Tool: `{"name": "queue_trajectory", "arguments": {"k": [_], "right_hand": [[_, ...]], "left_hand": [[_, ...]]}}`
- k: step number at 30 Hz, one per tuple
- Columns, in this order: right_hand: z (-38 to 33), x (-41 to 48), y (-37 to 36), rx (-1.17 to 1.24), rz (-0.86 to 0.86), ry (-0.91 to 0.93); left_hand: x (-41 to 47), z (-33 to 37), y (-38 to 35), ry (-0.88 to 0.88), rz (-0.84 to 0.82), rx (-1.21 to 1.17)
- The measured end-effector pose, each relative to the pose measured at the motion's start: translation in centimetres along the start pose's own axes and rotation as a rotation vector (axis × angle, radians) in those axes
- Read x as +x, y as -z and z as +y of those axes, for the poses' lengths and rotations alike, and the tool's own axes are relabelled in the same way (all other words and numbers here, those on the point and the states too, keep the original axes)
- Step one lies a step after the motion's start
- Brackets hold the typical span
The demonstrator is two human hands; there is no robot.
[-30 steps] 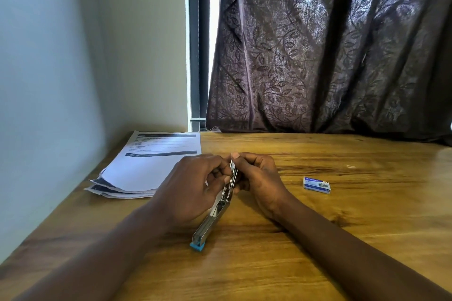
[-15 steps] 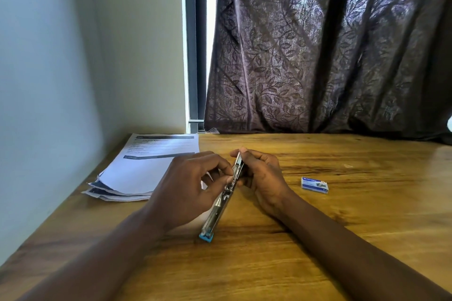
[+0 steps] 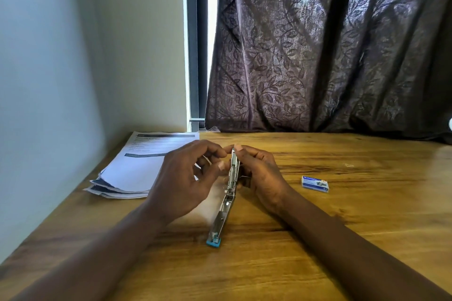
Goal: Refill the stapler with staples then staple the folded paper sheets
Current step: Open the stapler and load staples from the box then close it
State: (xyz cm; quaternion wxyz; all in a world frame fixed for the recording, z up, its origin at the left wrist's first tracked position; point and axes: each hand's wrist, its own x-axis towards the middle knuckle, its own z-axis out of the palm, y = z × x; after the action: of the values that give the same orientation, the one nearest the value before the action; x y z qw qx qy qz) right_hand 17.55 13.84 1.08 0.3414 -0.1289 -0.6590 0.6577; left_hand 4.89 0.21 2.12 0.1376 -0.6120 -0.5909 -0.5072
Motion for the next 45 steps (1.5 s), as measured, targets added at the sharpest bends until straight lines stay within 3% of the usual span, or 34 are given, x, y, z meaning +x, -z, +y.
{"name": "queue_trajectory", "arguments": {"k": [8,15,22,29,45], "right_hand": [[0.3,-0.2,-0.4,-0.045,-0.072,0.03],[0.5,-0.2,-0.2,-0.066,-0.082,-0.004],[0.4,0.3,-0.2,0.055,0.052,-0.098],[0.7,0.4,0.0,0.079,0.13,-0.109],[0.9,0.5,0.1,-0.023,0.052,-0.07]], "left_hand": [[-0.3,-0.7,-0.5,0.024,-0.165,0.031],[-0.3,-0.6,-0.4,0.0,-0.145,0.124],[-0.7,-0.8,-0.5,-0.132,-0.354,0.361],[-0.7,-1.3,-0.3,-0.148,-0.448,0.394],[-0.6,-1.3,-0.2,-0.052,-0.353,0.22]]}}
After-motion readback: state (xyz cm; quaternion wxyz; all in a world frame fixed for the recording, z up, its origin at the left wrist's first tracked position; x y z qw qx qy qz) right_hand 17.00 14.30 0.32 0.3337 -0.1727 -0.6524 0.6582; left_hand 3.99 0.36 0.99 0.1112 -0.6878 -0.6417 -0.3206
